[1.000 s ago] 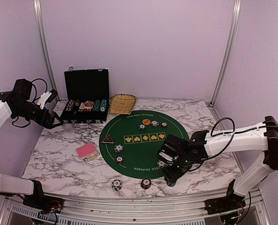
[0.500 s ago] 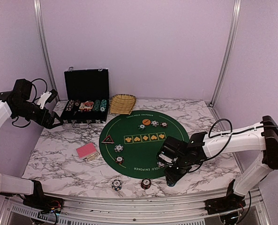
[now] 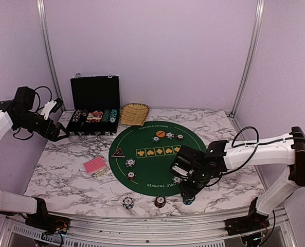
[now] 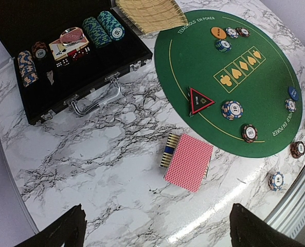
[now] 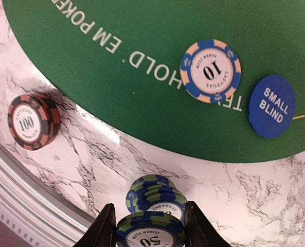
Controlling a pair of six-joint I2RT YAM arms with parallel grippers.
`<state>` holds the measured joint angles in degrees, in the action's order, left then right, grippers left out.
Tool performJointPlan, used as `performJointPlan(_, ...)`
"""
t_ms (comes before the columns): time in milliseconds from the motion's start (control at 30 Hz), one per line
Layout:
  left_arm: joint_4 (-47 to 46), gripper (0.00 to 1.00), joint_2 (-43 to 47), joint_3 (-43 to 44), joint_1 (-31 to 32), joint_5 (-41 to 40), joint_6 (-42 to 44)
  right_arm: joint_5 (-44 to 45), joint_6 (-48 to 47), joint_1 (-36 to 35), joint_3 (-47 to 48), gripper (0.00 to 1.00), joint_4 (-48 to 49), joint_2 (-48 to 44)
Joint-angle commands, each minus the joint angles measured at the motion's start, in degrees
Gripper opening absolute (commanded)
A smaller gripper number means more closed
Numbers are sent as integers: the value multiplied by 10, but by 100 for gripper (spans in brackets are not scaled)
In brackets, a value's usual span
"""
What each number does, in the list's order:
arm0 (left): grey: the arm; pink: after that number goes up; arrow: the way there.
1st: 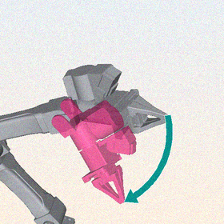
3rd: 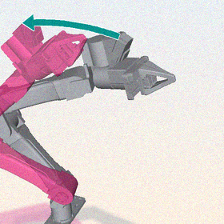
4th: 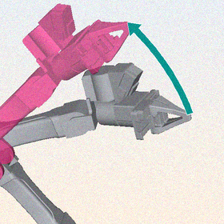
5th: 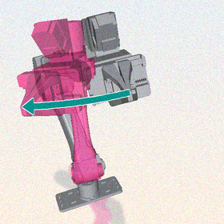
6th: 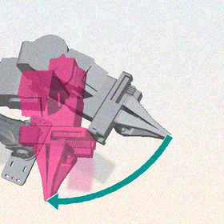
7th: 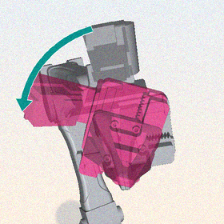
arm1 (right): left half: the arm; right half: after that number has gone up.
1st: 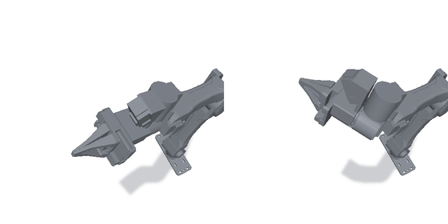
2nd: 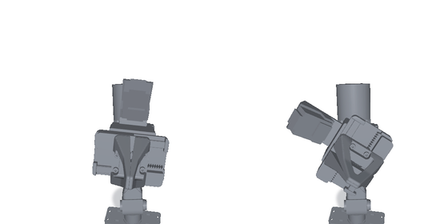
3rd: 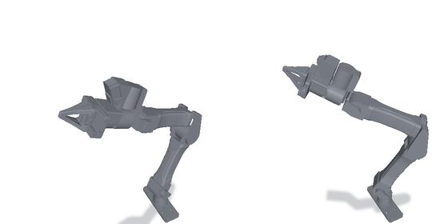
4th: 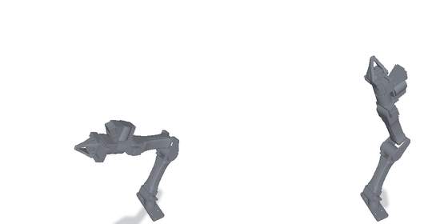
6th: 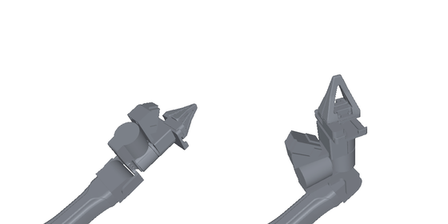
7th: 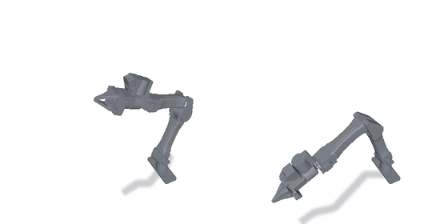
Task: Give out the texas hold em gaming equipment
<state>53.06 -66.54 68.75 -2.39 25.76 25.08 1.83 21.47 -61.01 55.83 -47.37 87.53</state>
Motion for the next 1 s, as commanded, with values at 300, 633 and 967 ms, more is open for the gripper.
performJointPlan(300, 16, 99, 9, 14, 1, 11, 3, 15, -27, -6, 191, 30, 2, 114)
performJointPlan(633, 16, 99, 18, 14, 2, 3, 4, 7, -81, -5, 368, 29, 37, 296)
performJointPlan(967, 16, 99, 15, 15, 2, 2, 7, -12, -106, -2, 403, 30, 51, 359)
